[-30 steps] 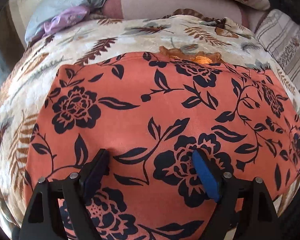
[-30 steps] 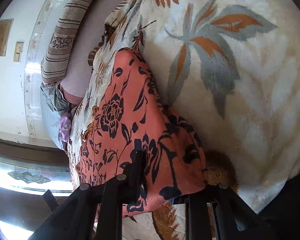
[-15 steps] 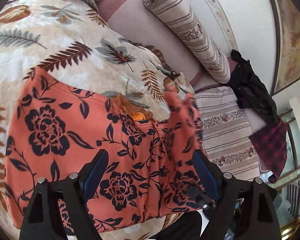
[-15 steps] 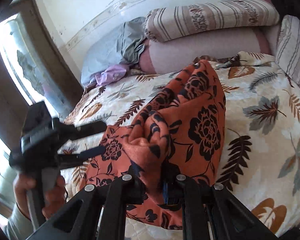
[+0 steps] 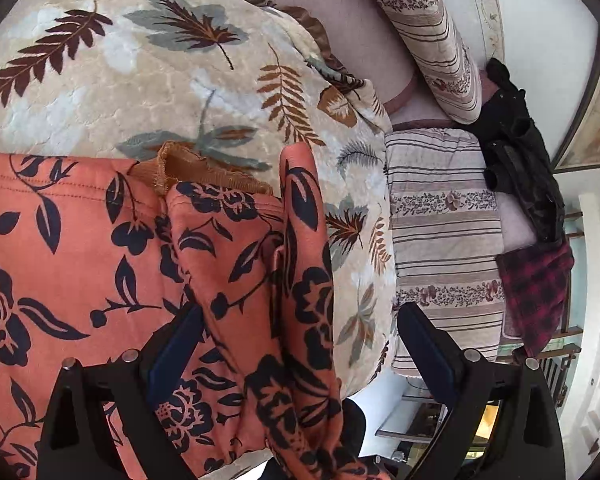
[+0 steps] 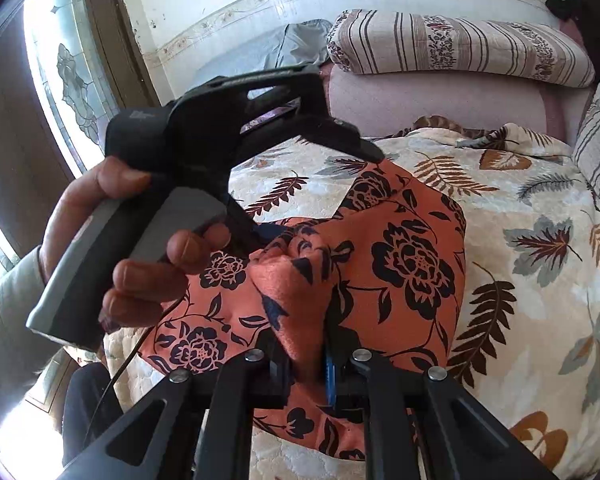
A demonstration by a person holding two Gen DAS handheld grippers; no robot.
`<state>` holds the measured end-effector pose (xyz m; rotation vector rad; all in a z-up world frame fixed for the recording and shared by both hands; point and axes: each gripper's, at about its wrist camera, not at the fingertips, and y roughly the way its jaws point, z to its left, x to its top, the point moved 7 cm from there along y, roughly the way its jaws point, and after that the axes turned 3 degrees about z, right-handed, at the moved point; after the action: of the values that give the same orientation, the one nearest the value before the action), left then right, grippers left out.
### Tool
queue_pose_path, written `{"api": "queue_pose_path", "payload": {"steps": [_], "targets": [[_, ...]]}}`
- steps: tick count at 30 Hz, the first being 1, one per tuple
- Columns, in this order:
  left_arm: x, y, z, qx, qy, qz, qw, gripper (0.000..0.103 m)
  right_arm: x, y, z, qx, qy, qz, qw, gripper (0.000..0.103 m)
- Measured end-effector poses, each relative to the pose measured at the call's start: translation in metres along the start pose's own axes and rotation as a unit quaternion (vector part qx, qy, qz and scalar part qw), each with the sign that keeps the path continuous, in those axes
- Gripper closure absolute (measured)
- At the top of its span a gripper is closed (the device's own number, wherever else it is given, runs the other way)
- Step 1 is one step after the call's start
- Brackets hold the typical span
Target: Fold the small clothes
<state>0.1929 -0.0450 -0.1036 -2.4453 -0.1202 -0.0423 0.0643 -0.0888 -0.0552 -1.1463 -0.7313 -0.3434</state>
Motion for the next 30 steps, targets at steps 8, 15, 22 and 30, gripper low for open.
{"api": "queue_pose_path", "payload": {"steps": [8,15,22,30], "targets": [[0.012,-0.014,-0.029,0.067,0.121,-0.044,0.9894,0.087,-0.003,-0.004,0.013,-0.009,-0.031,0.004,0.999,0.090],[-0.012,-0.117,-0.029,0.082,0.224,-0.154,0.9587,0.089,0.008,-0.007,0.082,0.033,-0.083,-0.007,0.996,0.090],[0.003,-0.123,0.160,0.171,0.046,-0.111,0.9779,0.089,-0.032,0.094,0.135,0.088,-0.093,0.115,0.985,0.091],[0.004,-0.150,0.107,0.144,0.137,-0.158,0.9673,0.090,-0.006,0.073,0.150,0.092,-0.089,0.089,0.988,0.091]]}}
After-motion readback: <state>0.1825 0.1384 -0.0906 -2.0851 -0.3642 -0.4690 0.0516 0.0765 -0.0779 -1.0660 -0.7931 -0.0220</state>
